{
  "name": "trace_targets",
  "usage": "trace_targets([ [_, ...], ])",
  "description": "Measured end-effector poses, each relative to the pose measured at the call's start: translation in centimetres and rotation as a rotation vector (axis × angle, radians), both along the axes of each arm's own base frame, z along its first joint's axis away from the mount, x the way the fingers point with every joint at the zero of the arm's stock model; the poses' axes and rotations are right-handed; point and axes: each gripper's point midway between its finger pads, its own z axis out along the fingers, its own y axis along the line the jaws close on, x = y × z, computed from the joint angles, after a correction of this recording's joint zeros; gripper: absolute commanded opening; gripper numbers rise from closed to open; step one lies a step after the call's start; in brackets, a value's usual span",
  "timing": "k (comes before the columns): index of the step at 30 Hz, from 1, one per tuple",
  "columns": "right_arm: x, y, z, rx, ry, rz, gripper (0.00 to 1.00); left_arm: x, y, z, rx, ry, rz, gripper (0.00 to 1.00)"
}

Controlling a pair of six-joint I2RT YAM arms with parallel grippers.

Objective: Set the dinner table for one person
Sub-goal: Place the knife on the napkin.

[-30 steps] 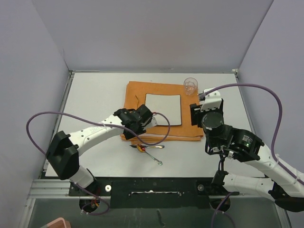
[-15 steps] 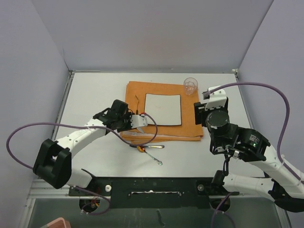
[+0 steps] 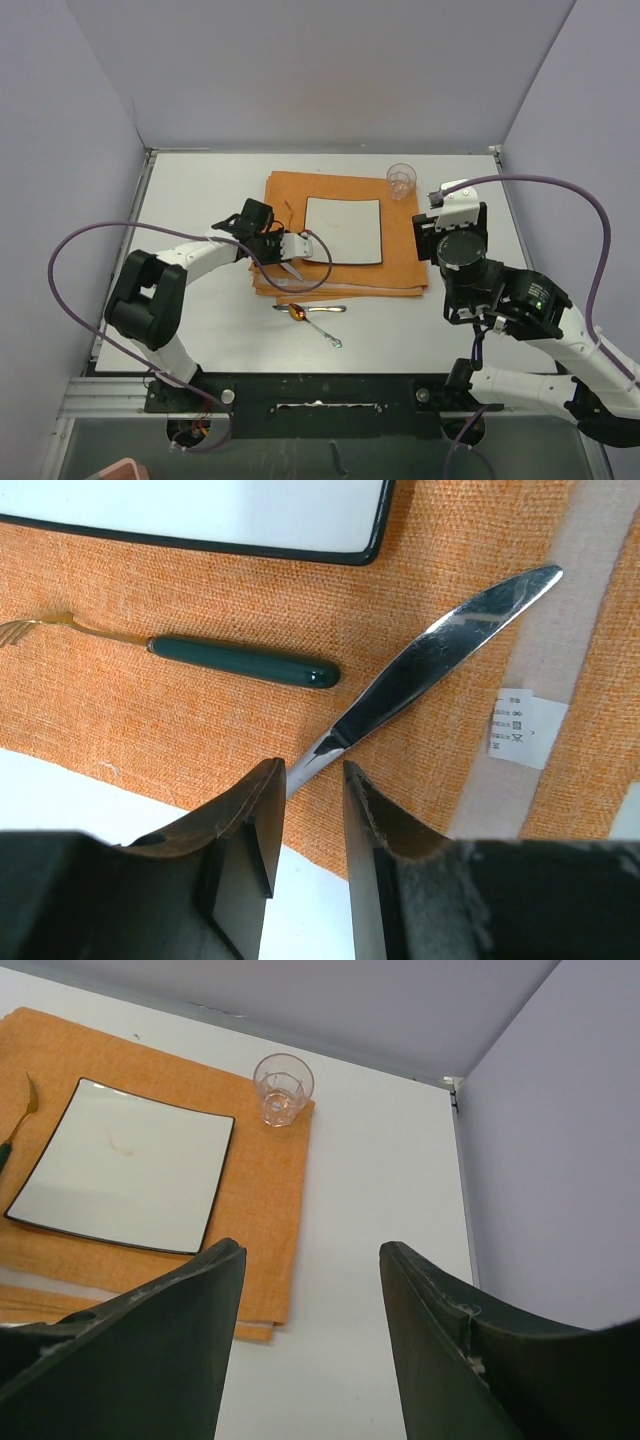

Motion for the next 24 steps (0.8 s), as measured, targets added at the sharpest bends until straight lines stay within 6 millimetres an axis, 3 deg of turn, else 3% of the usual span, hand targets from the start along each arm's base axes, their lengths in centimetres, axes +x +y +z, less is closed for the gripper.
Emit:
trace_targets([
  [5, 0.1, -0.4, 0.2, -0.026, -0.006, -0.011, 0.58, 0.5, -0.2, -0.3, -0.009, 0.002, -0.018, 0.27],
  [24, 0.7, -1.3, 0.9, -0.070, -0.027, -0.036, 0.58, -0.4, -0.7, -0.9, 0.013, 0.018, -0.083, 0.25],
])
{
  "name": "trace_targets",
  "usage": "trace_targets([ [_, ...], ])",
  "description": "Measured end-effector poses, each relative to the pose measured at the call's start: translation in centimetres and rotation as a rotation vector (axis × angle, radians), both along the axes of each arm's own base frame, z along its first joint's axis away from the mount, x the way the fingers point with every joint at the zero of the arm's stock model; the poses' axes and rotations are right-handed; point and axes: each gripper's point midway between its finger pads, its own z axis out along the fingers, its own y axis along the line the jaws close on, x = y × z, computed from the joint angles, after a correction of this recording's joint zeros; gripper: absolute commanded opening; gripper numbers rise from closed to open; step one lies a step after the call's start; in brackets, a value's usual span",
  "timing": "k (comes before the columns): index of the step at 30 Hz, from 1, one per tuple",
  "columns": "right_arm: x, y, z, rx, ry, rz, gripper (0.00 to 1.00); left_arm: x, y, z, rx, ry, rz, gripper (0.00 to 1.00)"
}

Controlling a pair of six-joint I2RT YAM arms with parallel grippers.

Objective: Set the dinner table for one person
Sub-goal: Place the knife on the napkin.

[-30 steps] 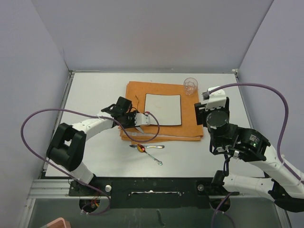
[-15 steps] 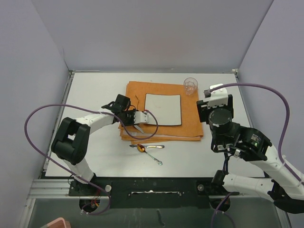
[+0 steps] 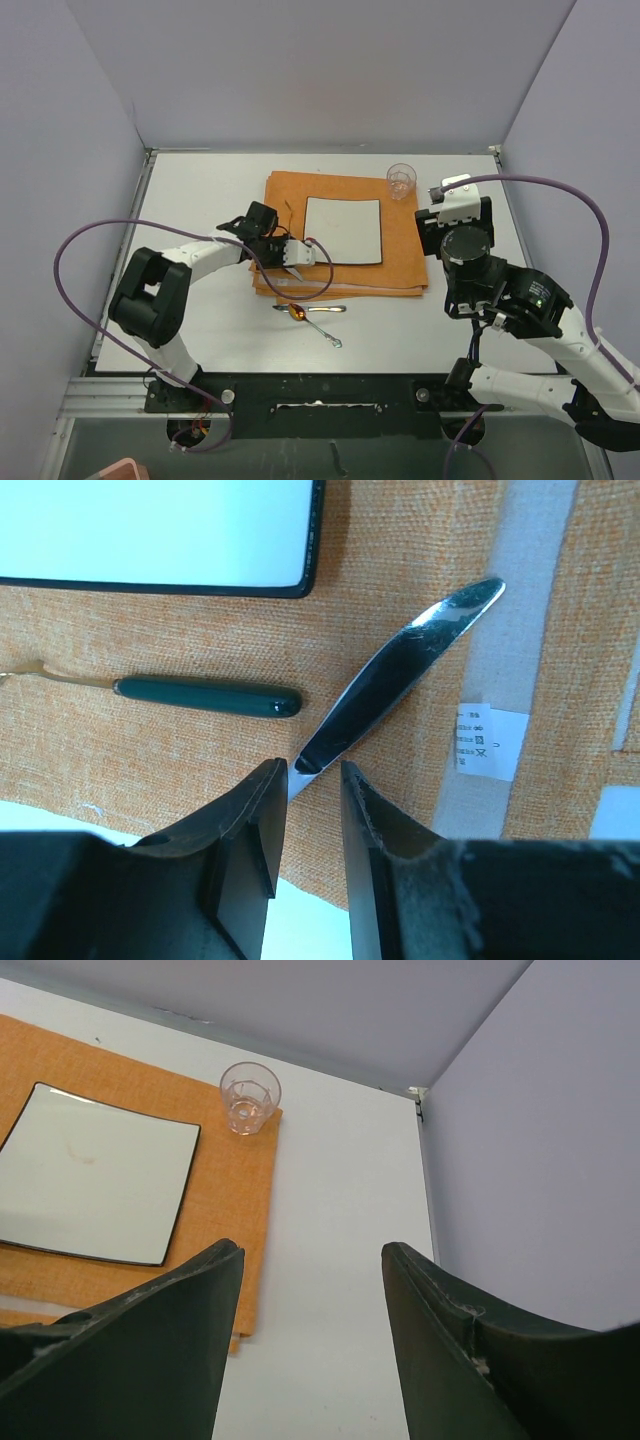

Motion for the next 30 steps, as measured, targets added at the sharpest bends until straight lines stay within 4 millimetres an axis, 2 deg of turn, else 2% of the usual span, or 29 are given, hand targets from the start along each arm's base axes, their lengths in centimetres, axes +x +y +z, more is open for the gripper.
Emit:
trace_targets([
  [4, 0.0, 0.0, 0.2, 0.000, -0.002, 0.001, 0.58, -0.2, 0.1, -0.2, 0.014, 0.001, -0.012, 0.21],
  [9, -0.1, -0.2, 0.9, 0.013, -0.014, 0.002, 0.58, -0.4, 0.1, -1.2, 0.038, 0.015, -0.020, 0.20],
  [14, -0.3, -0.6, 1.5, 0.018, -0.027, 0.004, 0.58, -0.2, 0.0, -1.2, 0.042, 0.011, -0.022, 0.20],
  [17, -0.5, -0.9, 1.7, 0.023, -0.033, 0.005, 0.58, 0.2, -0.2, -1.3, 0.042, 0.011, -0.023, 0.05],
  [19, -0.6, -1.0, 1.7, 0.025, -0.035, 0.005, 0.58, 0.4, -0.3, -1.2, 0.045, 0.010, -0.025, 0.00],
  [30, -0.8, -1.4, 2.0, 0.033, -0.045, -0.001, 0.58, 0.9, -0.4, -1.1, 0.065, 0.037, -0.022, 0.00],
])
